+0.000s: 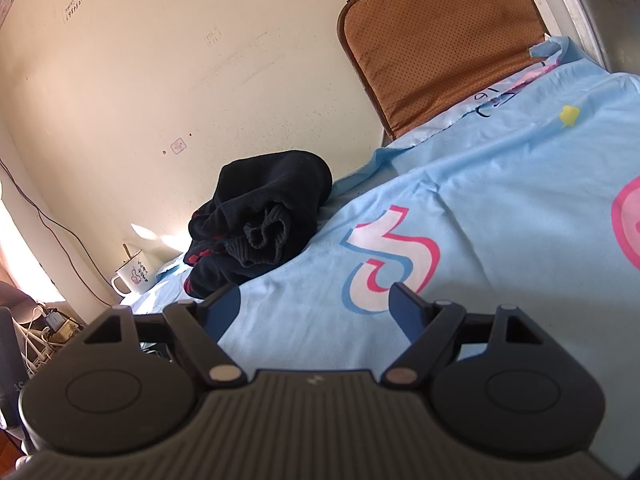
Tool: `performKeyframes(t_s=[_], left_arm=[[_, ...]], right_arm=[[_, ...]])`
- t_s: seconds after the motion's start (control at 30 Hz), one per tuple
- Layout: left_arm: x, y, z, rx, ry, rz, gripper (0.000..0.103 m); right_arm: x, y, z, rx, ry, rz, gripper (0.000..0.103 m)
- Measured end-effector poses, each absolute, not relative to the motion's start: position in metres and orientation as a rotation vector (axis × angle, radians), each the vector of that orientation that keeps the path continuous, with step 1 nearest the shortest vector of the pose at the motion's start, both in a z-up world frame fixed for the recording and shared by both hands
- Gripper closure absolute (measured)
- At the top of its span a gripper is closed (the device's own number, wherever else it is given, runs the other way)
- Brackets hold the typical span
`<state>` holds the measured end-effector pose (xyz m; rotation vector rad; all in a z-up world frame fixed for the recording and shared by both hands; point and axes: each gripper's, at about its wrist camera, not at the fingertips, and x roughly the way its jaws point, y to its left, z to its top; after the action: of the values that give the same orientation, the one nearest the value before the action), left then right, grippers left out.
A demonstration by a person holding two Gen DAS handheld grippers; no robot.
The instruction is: Fold small clothes
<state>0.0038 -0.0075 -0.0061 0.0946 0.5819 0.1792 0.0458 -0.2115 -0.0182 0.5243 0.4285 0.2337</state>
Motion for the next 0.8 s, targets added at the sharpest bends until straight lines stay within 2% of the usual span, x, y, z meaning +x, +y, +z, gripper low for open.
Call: performKeyframes(t_s=[0.8], left_arm=[[0.0047,-0.0063,-0.0078,0.098,0.626,0.129,0.000]], right_arm=[[0.0465,-0.2121,-0.0190,0.527,0.432,0.235,0.020]])
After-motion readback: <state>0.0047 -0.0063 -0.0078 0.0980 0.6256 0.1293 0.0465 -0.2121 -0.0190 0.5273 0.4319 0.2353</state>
